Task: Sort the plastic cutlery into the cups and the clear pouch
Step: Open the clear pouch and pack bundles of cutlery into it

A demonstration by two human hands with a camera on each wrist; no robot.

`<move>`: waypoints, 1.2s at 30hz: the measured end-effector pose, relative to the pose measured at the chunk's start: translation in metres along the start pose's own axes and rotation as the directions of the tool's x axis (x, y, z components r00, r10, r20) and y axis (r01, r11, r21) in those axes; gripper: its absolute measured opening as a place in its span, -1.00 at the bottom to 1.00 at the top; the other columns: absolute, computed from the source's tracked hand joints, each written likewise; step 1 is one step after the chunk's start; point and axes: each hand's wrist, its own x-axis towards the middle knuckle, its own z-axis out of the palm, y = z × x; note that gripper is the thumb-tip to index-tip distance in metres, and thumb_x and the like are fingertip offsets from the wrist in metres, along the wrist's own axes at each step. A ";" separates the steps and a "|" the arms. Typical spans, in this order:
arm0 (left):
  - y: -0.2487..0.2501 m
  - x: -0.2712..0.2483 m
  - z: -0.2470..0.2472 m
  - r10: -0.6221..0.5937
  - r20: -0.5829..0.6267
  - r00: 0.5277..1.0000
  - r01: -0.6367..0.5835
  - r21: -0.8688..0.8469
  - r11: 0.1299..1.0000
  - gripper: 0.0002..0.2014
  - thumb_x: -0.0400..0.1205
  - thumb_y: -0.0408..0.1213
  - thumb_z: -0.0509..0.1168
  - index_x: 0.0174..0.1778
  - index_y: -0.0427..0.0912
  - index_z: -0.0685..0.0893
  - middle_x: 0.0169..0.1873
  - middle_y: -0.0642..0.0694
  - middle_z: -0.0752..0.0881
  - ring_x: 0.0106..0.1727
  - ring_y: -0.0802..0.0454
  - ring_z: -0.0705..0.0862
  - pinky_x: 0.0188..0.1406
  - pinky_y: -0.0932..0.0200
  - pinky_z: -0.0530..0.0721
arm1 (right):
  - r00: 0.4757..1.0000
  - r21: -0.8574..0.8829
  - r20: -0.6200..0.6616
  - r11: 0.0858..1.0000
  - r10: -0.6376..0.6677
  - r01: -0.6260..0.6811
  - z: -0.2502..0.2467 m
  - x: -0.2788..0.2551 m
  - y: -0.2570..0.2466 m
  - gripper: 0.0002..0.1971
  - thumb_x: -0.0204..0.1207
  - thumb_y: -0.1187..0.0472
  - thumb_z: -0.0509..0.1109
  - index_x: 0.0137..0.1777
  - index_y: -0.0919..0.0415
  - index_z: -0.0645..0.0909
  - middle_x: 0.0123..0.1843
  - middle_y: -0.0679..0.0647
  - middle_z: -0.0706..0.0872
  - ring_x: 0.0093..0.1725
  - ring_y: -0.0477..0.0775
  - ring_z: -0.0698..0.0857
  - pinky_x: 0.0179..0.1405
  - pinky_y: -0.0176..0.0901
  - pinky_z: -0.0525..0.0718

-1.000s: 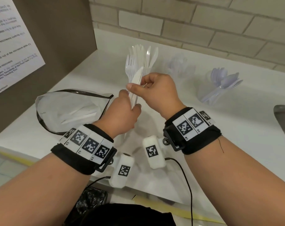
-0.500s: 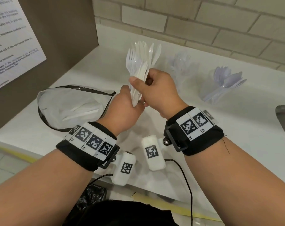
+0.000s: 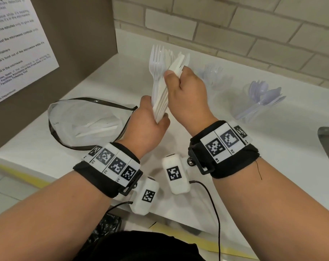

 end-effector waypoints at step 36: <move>0.002 0.003 -0.004 0.258 0.027 0.966 -0.211 -0.495 0.843 -0.50 0.53 -0.38 0.34 0.40 -0.10 0.44 0.03 0.00 0.69 -0.01 0.21 0.70 -0.09 0.25 0.68 | 0.971 0.128 -0.182 0.975 -0.156 0.181 0.019 -0.021 -0.004 -0.67 0.63 0.06 0.21 0.03 0.30 0.68 0.55 0.19 0.26 0.55 0.10 0.28 0.57 0.07 0.27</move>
